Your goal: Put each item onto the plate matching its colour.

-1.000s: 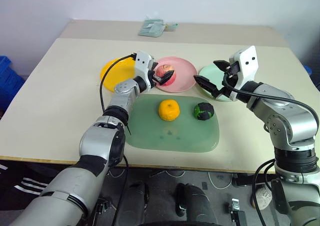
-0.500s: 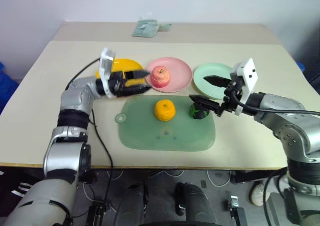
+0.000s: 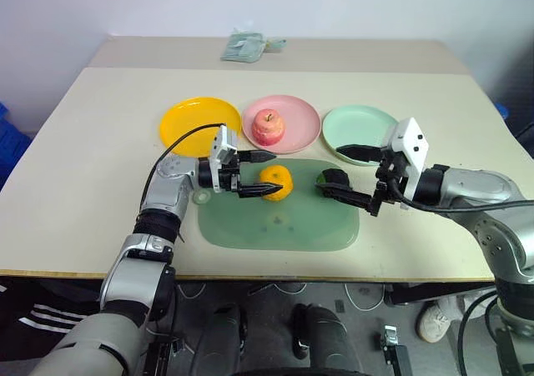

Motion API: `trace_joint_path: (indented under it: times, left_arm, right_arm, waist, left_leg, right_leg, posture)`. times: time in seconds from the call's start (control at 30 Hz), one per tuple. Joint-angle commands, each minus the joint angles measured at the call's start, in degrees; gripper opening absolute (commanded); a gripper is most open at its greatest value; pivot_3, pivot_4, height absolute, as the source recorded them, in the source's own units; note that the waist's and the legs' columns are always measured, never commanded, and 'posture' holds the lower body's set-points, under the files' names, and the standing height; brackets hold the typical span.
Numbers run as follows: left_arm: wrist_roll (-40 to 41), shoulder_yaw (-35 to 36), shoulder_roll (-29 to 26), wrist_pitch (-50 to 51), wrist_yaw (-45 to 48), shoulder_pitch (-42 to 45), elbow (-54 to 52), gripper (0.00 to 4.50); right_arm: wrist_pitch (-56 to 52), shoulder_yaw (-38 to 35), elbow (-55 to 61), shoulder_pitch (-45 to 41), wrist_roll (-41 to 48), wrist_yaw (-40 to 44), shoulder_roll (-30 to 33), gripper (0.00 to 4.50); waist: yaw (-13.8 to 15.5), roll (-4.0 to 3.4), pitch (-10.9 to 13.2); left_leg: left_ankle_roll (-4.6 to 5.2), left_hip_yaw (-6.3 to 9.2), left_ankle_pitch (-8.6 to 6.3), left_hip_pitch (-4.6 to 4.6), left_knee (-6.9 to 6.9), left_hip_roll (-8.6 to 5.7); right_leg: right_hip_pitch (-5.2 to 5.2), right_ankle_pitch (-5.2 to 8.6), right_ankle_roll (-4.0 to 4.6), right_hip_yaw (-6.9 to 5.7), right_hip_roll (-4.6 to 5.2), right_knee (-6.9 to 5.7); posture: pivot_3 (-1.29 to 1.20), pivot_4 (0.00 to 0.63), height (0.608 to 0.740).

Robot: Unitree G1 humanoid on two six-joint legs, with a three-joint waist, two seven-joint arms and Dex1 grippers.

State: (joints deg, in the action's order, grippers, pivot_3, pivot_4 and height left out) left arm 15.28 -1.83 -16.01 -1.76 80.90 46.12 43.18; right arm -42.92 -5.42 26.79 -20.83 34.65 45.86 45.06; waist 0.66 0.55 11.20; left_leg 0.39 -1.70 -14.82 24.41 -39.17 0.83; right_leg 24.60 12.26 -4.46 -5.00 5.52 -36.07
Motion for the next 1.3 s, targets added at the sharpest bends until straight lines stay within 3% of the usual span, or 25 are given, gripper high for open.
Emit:
trace_joint_path:
  times: [0.03, 0.1, 0.2, 0.43, 0.57, 0.67, 0.8, 1.2, 1.3]
  left_arm:
    - [-1.83, -0.94, 0.93, -3.43, -1.12, 0.93, 3.37, 4.45]
    - [-3.34, -1.63, 1.18, -5.19, -1.9, 1.61, 5.3, 4.22]
    - [-3.21, -0.98, 1.79, -6.83, -2.69, 2.24, 6.43, 3.26]
    - [1.41, 4.22, 0.14, -3.33, -5.53, 2.78, 2.53, 3.26]
    - [2.13, 9.42, -3.6, -2.69, -15.21, 3.4, 0.5, 3.26]
    - [2.36, 12.87, -5.69, -3.08, -22.55, 4.72, 1.4, 3.26]
    - [-0.82, 16.63, -7.74, -7.58, -39.3, 8.11, 9.36, 3.26]
    - [-3.74, 15.7, -7.02, -10.14, -45.7, 9.13, 17.98, 3.26]
    - [-3.61, 15.41, -7.22, -9.31, -44.18, 9.36, 18.59, 4.27]
  right_arm:
    - [1.49, -1.39, 2.87, -0.37, 0.4, -0.11, 0.32, 4.5]
    - [1.51, -1.51, 3.19, -0.3, 0.35, -0.37, 0.31, 4.5]
    - [1.62, -1.63, 3.41, -0.22, 0.26, -0.62, 0.43, 4.5]
    - [2.39, -2.51, 3.0, -1.13, 1.08, -1.84, -0.93, 4.5]
    - [6.08, -2.65, -3.03, -4.91, -4.19, -7.95, -4.22, 4.5]
    - [9.14, -1.65, -5.34, -6.22, -6.62, -8.07, -4.81, 4.5]
    - [8.74, -2.15, -5.67, -8.61, -1.6, -5.85, -7.96, 4.5]
    - [8.12, -0.78, -0.85, -7.64, 2.95, -5.78, -11.49, 4.5]
    - [7.95, -1.24, -0.98, -7.45, 2.75, -5.93, -10.84, 4.5]
  waist:
    - [0.1, 0.0, 0.0]
    - [0.12, 0.0, 0.0]
    - [0.25, 0.0, 0.0]
    - [0.04, 0.01, 0.0]
    - [-0.28, 0.01, 0.01]
    - [0.06, 0.01, 0.01]
    - [0.22, 0.02, 0.01]
    - [0.05, 0.04, 0.01]
    - [0.06, 0.04, 0.01]
  left_leg:
    - [0.0, 0.01, 0.0, 0.01, -0.01, 0.01]
    - [0.0, 0.02, 0.0, 0.02, -0.02, 0.05]
    - [0.0, 0.02, 0.0, 0.06, -0.02, 0.05]
    - [0.0, 0.04, 0.0, 0.06, -0.02, 0.06]
    - [0.0, 0.03, 0.0, 0.02, -0.01, 0.08]
    - [0.0, 0.02, 0.0, 0.0, -0.01, 0.08]
    - [0.0, 0.03, 0.0, 0.06, 0.0, 0.0]
    - [0.0, -0.07, 0.0, 0.04, 0.0, -0.06]
    - [0.0, -0.14, 0.0, 0.03, 0.0, -0.06]
  right_leg:
    - [0.0, 0.0, 0.0, 0.0, 0.0, 0.0]
    - [0.0, 0.0, 0.0, 0.0, 0.02, 0.02]
    - [0.0, 0.0, -0.01, 0.0, 0.04, 0.07]
    - [0.0, 0.0, -0.02, 0.0, 0.06, 0.05]
    - [0.01, 0.0, -0.01, 0.0, 0.04, 0.01]
    - [0.01, -0.02, -0.01, 0.0, 0.03, -0.02]
    - [0.01, -0.06, -0.1, 0.0, 0.06, -0.01]
    - [-0.05, -0.12, -0.19, -0.01, 0.07, 0.04]
    - [-0.05, -0.12, -0.19, -0.01, 0.07, 0.04]
  posture:
    - [0.0, 0.15, 0.74]
    - [0.0, 0.15, 0.74]
    - [0.0, 0.15, 0.74]
    - [0.0, 0.15, 0.74]
    - [0.0, 0.15, 0.74]
    - [0.0, 0.15, 0.74]
    - [0.0, 0.15, 0.74]
    - [0.0, 0.15, 0.74]
    - [0.0, 0.15, 0.74]
